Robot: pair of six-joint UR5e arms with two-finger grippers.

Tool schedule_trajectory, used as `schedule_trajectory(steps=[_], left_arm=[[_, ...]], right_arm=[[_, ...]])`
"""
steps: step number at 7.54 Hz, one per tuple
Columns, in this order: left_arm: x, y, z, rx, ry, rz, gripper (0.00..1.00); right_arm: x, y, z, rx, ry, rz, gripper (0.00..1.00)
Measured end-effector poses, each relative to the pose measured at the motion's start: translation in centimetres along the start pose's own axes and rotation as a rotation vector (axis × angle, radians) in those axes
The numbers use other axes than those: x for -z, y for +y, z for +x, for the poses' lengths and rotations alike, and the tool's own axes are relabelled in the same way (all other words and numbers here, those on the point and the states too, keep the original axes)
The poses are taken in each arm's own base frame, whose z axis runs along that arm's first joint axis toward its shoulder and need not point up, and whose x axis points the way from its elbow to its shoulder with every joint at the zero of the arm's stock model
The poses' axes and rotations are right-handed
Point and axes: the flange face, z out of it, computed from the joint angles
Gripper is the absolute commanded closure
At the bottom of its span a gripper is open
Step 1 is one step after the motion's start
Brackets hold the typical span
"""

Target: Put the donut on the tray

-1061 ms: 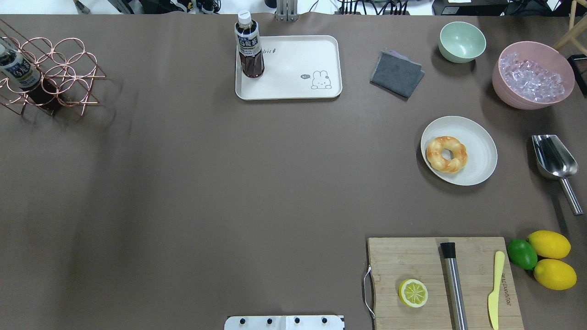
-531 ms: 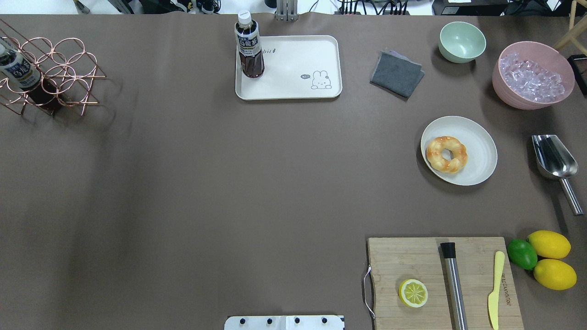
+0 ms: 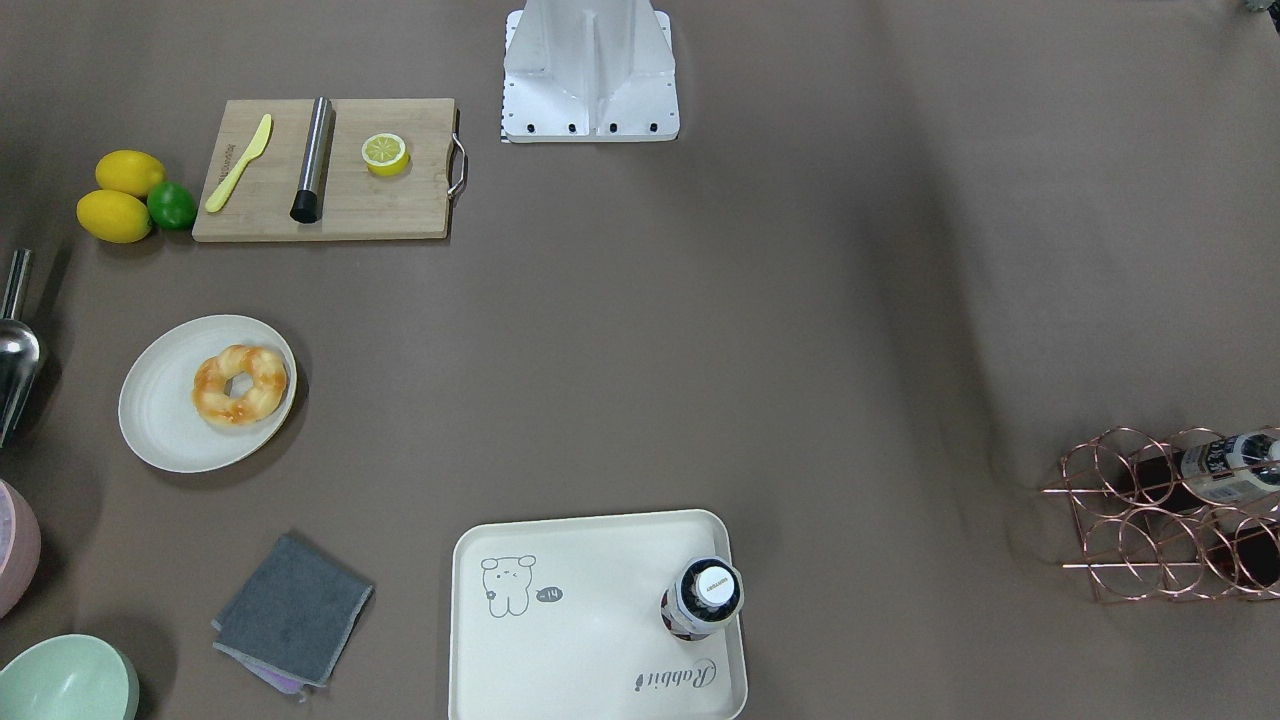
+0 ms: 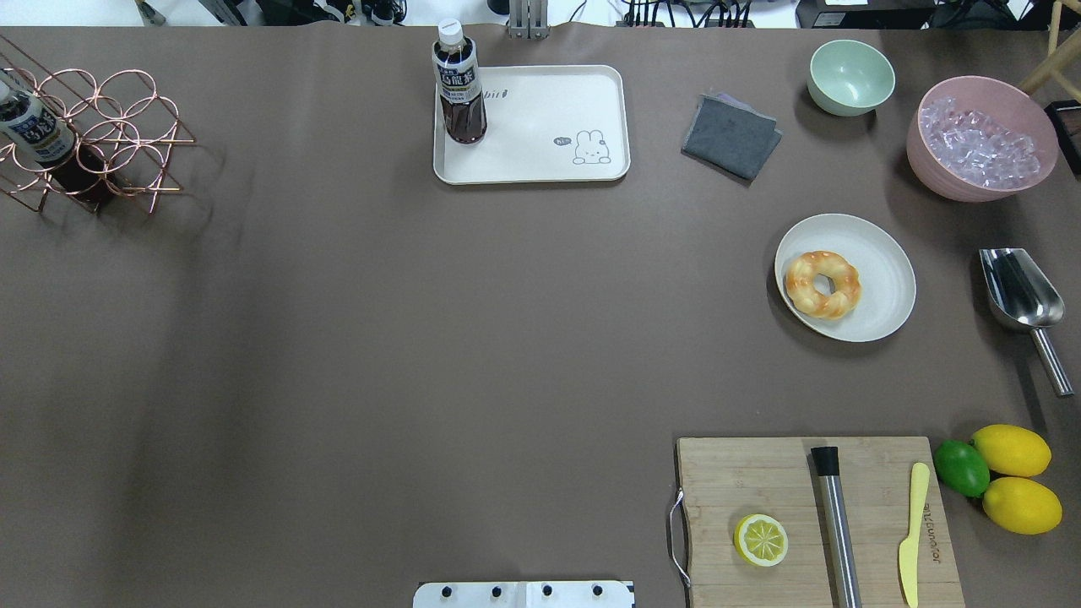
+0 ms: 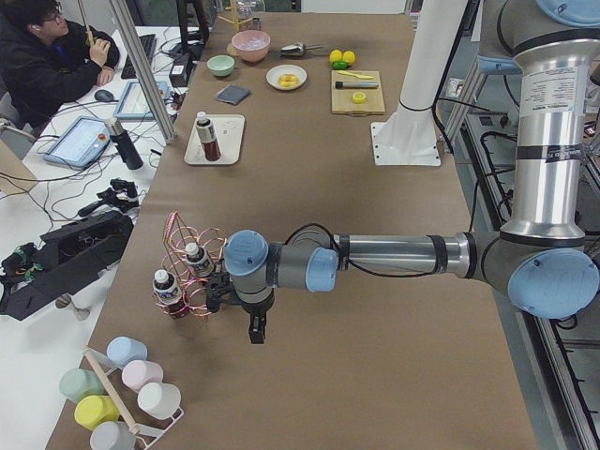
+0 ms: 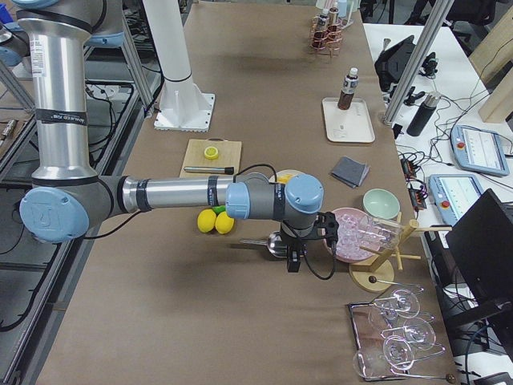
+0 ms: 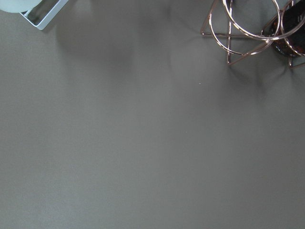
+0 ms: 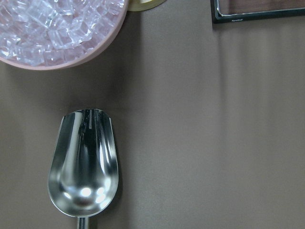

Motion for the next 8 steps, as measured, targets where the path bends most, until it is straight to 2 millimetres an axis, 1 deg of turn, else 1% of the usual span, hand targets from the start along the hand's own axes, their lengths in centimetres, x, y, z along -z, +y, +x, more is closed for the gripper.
schedule_trajectory(steps=[2,3,5,6,7,8], left_arm=[[0.0,0.0,0.0,0.000,0.001,0.000,0.02],[0.0,0.0,0.0,0.000,0.001,0.000,0.02],[0.0,0.0,0.1,0.000,0.002,0.001,0.02],[0.0,0.0,0.0,0.000,0.002,0.001,0.02],[0.0,0.0,0.0,0.000,0.001,-0.001,0.02],[-0.2,0.0,-0.1,0.002,0.001,-0.003,0.02]], right_arm=[[1.0,-0.3,-1.9,0.020,-0.036,0.021,0.00],[1.2,-0.7,-4.0,0.010,-0.054,0.023,0.00],[1.2,-1.4,-11.6,-0.054,-0.080,0.025,0.00],[-0.1,-1.6,-15.0,-0.042,-0.086,0.035,0.00],[-2.3,-1.9,-17.4,-0.002,-0.091,0.044,0.00],[-4.9,-2.1,-18.8,0.010,-0.103,0.054,0.00]])
